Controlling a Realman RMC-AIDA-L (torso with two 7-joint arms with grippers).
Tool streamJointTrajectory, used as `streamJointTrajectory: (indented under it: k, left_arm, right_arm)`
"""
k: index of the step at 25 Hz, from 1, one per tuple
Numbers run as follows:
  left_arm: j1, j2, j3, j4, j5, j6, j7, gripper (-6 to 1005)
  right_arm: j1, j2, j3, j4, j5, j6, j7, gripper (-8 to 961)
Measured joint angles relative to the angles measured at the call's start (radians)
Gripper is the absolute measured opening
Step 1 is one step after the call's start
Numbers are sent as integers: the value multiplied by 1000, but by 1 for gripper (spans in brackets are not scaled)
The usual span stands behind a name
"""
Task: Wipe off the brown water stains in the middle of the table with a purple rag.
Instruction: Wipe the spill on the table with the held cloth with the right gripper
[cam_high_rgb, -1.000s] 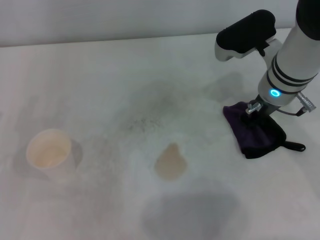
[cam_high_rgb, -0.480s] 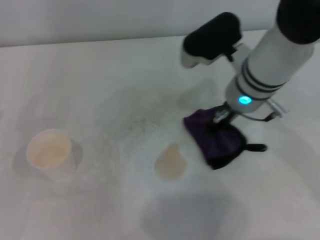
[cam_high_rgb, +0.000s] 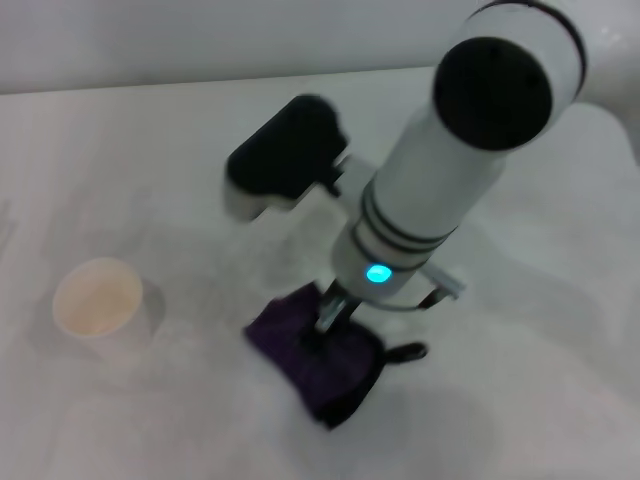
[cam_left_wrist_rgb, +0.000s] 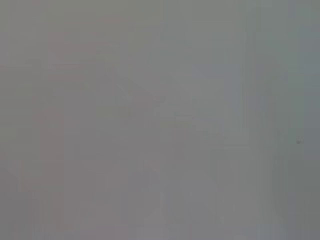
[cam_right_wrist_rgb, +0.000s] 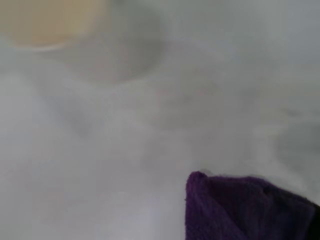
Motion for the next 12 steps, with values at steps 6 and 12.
streamJointTrajectory:
  k: [6,12]
  left_arm:
    - [6,-1,1,0,0,-1,0,891]
    - [13,-1,1,-1,0,-1,0,891]
  right_arm:
    - [23,0,-45,0,117,-29,-73,62]
    - [2,-4,49,14,-15,22,-45,65]
